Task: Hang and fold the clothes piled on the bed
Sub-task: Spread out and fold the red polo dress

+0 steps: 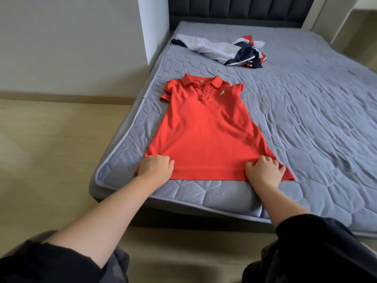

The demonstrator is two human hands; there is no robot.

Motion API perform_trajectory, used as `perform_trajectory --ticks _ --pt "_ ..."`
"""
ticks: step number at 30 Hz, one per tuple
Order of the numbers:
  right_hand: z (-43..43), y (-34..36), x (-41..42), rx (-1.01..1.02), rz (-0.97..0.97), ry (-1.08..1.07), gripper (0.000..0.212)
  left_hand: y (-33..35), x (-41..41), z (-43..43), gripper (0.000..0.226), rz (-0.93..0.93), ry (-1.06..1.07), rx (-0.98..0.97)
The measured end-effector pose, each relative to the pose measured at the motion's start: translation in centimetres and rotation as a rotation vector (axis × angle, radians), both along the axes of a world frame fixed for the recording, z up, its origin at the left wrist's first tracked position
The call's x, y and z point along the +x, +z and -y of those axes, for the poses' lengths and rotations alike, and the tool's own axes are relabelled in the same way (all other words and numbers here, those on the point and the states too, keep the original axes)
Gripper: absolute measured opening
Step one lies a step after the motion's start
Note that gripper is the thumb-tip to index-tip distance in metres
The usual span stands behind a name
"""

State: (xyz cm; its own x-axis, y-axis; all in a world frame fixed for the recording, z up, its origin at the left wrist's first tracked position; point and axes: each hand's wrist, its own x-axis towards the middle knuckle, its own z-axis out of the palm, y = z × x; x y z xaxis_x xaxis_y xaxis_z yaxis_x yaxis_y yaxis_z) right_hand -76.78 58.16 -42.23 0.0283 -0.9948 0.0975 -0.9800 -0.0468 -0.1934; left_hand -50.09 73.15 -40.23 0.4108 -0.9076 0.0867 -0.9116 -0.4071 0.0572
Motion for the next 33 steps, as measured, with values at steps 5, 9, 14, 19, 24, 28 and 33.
perform_trajectory --ticks 5,9,14,19,24,28,33 --pt "0.2 0.6 3.9 0.032 0.082 0.183 0.049 -1.1 -1.6 3.5 0.048 -0.108 -0.053 -0.014" --pt "3.5 0.2 7.3 0.019 0.157 0.218 0.057 -2.0 -1.8 9.2 0.057 -0.129 -0.042 0.055" --pt "8.5 0.3 10.3 0.008 0.168 0.259 0.058 -2.0 -1.6 15.5 0.059 -0.158 -0.081 0.055" --pt "15.4 -1.6 11.4 0.03 0.03 0.235 0.067 -3.2 0.8 22.4 0.058 -0.112 -0.11 0.107" --pt "17.8 -4.4 10.5 0.094 0.08 0.081 0.072 -4.5 2.2 27.0 0.06 -0.141 -0.06 0.146" --pt "18.2 -5.6 11.0 -0.004 0.098 0.031 0.07 -5.0 2.4 30.3 0.061 -0.198 0.054 0.097" --pt "19.7 -5.2 11.0 -0.185 0.057 0.008 0.048 -5.7 2.2 32.5 0.066 0.002 -0.112 -0.03"
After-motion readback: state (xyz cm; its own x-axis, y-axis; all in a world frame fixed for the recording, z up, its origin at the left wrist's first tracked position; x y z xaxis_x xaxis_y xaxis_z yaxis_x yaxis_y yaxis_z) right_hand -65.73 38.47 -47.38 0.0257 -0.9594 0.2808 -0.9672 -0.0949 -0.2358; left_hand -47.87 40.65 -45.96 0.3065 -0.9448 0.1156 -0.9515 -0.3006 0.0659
